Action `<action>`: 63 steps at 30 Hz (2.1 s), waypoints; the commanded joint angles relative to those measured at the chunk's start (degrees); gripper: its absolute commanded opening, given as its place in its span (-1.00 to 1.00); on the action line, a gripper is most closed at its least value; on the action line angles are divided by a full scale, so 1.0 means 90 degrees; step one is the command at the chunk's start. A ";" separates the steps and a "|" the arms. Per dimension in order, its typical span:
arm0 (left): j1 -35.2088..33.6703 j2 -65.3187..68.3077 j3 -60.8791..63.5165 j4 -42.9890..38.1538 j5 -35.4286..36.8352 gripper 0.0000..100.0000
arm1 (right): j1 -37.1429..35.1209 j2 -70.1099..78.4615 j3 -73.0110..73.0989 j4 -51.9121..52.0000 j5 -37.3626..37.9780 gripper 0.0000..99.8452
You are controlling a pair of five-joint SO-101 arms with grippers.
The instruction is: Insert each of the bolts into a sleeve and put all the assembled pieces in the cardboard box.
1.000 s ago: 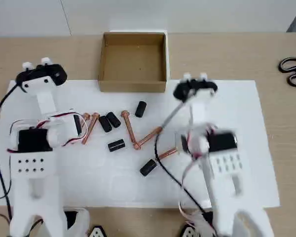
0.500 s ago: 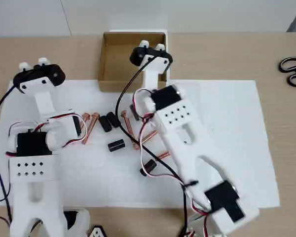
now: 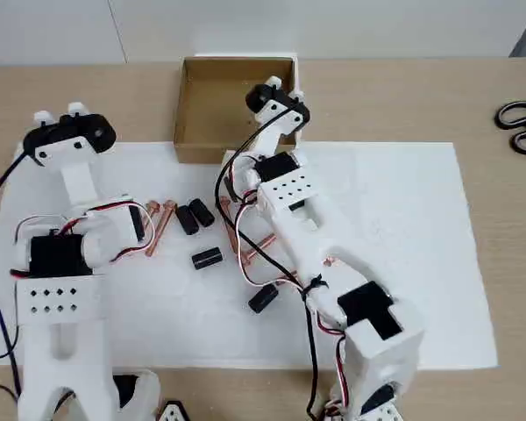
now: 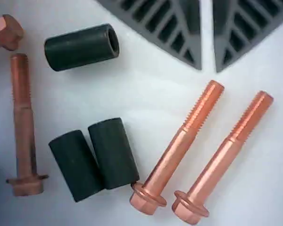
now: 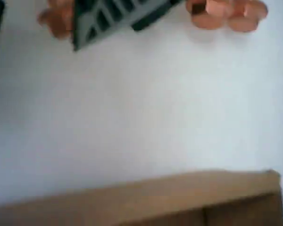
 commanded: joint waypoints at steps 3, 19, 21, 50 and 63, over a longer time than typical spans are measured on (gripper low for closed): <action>-0.0049 -0.0205 -0.0249 0.0000 0.0029 -0.99 | 0.0054 0.0220 -0.0303 -0.0503 -0.0029 -0.44; -0.0039 -0.0205 -0.0249 -0.0010 0.0029 -0.99 | 0.0054 0.1187 -0.0313 -0.0786 -0.0010 -0.45; -0.0039 -0.0205 -0.0249 -0.0010 0.0029 -0.99 | 0.0054 0.1275 -0.0313 -0.0855 0.0000 -0.47; 0.0000 -0.0205 -0.0269 0.0381 0.0000 -0.99 | 0.0337 -0.1372 -0.1328 0.2613 0.0615 -0.99; 0.0098 -0.0147 -0.0562 0.0762 0.0000 -0.99 | 0.0474 -0.3590 -0.1289 0.5182 0.2501 -0.99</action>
